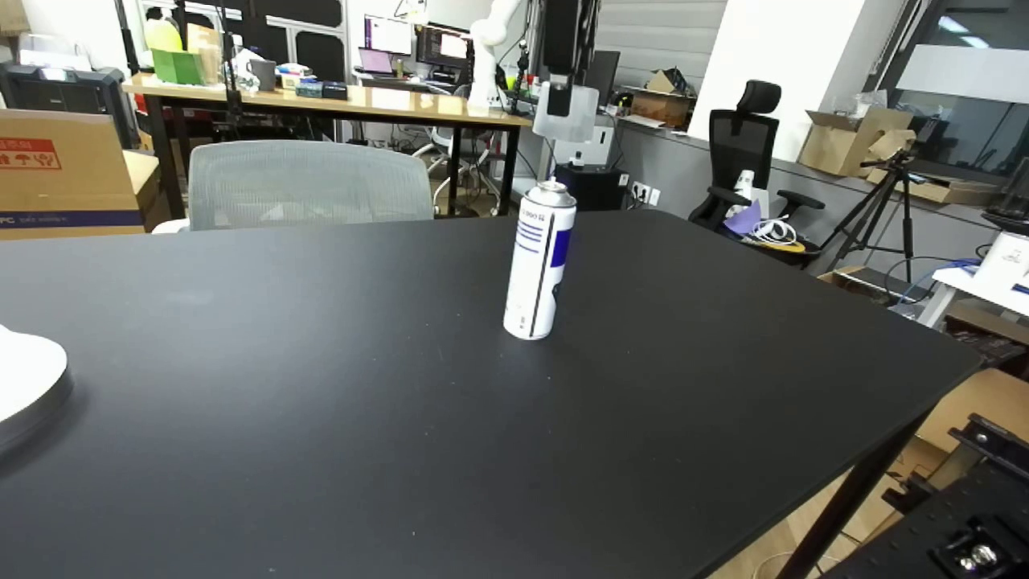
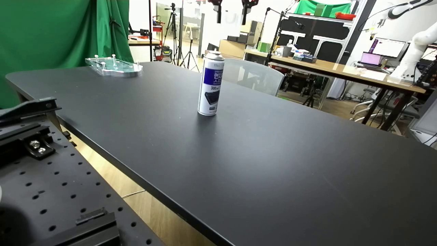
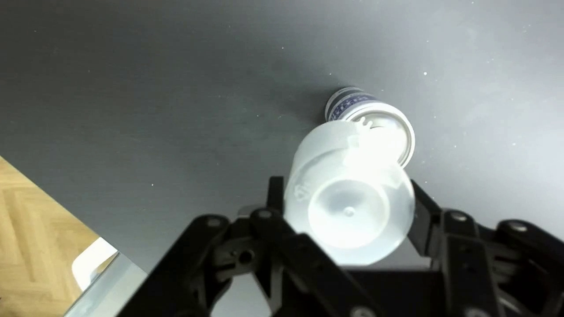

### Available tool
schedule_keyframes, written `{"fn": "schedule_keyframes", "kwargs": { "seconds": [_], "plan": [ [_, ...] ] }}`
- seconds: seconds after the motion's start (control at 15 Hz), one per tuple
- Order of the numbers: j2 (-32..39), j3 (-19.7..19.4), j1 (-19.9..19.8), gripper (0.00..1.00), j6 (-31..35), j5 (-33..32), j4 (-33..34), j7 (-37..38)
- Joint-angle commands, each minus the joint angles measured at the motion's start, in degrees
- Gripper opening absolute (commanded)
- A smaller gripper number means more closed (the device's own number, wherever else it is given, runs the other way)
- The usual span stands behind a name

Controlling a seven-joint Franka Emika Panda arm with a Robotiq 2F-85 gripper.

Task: Pick up the lid from the table and put it on the can.

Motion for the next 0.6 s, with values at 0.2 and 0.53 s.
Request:
{"fn": "schedule_keyframes", "kwargs": {
  "seconds": [0.2,0.53],
  "plan": [
    [-3.83,-0.05,1.57,0.40,0.50,0.51,-5.09,-0.26],
    [-4.36,-0.23,2.08,0.40,3.08,0.00,-7.18,0.46]
  ]
}}
